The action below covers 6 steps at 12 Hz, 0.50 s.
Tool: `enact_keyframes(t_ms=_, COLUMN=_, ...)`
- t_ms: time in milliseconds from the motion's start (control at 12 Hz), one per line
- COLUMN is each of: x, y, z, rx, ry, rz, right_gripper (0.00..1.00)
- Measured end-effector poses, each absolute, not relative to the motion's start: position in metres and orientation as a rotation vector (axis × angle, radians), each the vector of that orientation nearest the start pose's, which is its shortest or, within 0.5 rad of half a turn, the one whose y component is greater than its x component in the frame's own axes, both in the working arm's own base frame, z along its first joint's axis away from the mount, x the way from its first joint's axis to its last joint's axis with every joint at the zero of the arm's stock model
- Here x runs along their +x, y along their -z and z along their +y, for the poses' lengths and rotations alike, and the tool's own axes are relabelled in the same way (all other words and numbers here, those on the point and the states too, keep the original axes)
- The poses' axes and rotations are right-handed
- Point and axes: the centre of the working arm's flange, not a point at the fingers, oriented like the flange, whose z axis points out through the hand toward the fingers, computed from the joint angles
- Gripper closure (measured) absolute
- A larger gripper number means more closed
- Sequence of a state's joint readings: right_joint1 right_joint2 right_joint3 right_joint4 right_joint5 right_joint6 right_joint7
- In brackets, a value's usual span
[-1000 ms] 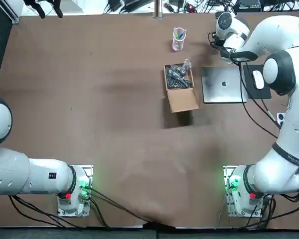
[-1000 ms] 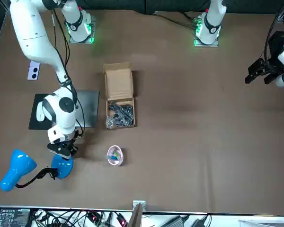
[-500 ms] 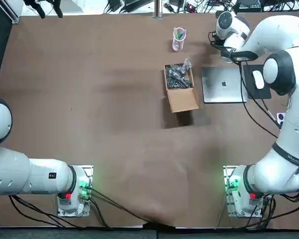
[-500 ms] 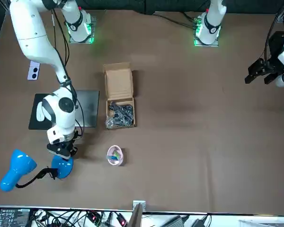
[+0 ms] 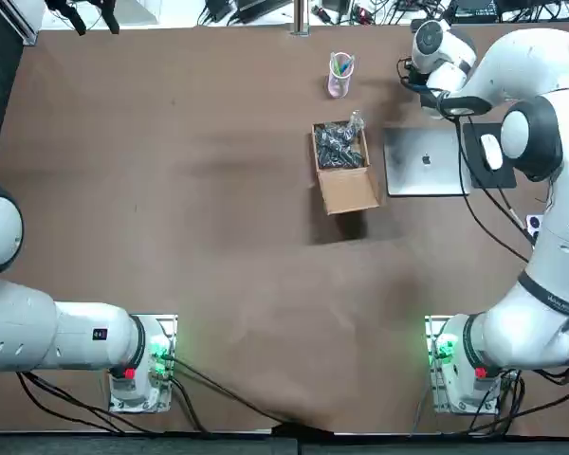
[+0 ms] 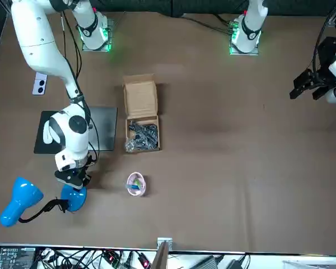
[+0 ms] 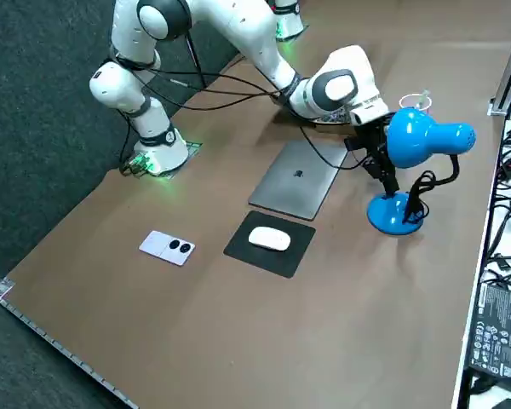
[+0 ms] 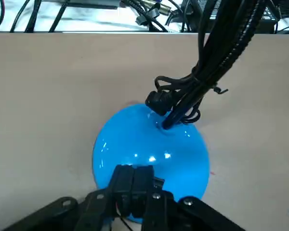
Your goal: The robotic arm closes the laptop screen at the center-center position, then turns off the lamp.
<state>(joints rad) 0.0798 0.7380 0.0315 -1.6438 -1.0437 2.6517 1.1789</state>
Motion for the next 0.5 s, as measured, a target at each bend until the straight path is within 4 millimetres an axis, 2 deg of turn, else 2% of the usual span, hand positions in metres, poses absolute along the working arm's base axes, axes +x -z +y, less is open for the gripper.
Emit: enact_keyframes(t_ms=500, x=0.6955, y=-0.2008, z=0.0936, rx=-3.317, ry=0.94, rz=0.317, right_gripper=0.98)
